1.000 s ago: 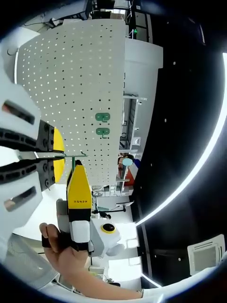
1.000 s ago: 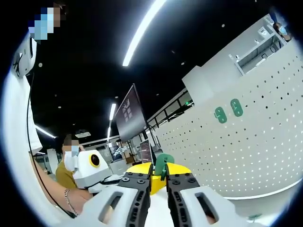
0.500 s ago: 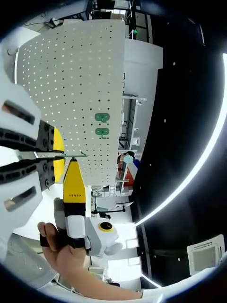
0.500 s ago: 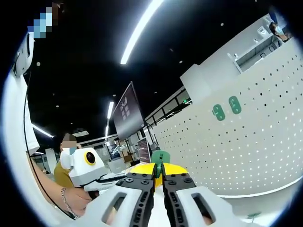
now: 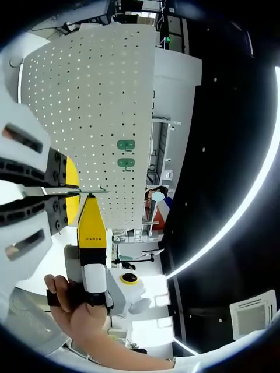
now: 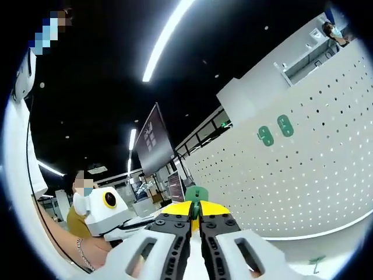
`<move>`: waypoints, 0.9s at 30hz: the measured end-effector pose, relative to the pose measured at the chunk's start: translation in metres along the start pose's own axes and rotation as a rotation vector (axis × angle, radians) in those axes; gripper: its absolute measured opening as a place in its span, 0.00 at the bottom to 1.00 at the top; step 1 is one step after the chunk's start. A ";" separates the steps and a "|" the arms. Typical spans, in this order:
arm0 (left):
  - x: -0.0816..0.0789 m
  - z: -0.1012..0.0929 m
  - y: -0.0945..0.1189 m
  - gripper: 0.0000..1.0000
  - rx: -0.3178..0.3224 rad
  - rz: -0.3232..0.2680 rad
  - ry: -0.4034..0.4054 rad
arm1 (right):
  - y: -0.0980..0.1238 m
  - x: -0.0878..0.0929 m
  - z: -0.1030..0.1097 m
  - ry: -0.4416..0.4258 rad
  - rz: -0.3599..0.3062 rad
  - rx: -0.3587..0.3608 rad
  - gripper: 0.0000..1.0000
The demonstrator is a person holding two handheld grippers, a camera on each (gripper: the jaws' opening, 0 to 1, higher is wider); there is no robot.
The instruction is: Insert the hook assembly into the mounting plate slot until the hook locks in place.
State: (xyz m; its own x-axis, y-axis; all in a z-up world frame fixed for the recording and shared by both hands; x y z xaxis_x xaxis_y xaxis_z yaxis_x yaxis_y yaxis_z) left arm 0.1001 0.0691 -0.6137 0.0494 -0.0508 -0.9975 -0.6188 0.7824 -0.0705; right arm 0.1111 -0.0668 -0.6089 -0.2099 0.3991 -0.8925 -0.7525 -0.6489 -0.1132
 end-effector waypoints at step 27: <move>0.014 0.000 -0.003 0.63 0.043 0.043 0.117 | 0.003 0.002 0.001 -0.050 0.044 -0.013 0.00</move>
State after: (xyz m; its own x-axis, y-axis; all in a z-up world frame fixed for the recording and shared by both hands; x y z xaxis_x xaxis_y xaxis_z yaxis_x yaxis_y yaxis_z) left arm 0.1024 0.0656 -0.6275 -0.0699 -0.0873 -0.9937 -0.5838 0.8113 -0.0302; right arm 0.1078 -0.0674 -0.6108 -0.2734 0.4019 -0.8739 -0.7340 -0.6743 -0.0805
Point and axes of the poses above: the point that each gripper's makers call its tool centre point, and the gripper's own axes: y roughly backward along the fingers, z roughly to its left, x roughly out of its underside, the point moved 9 cm from there along y, roughly backward along the fingers, and after that the axes turned 11 degrees about x, right-handed, at the moved point
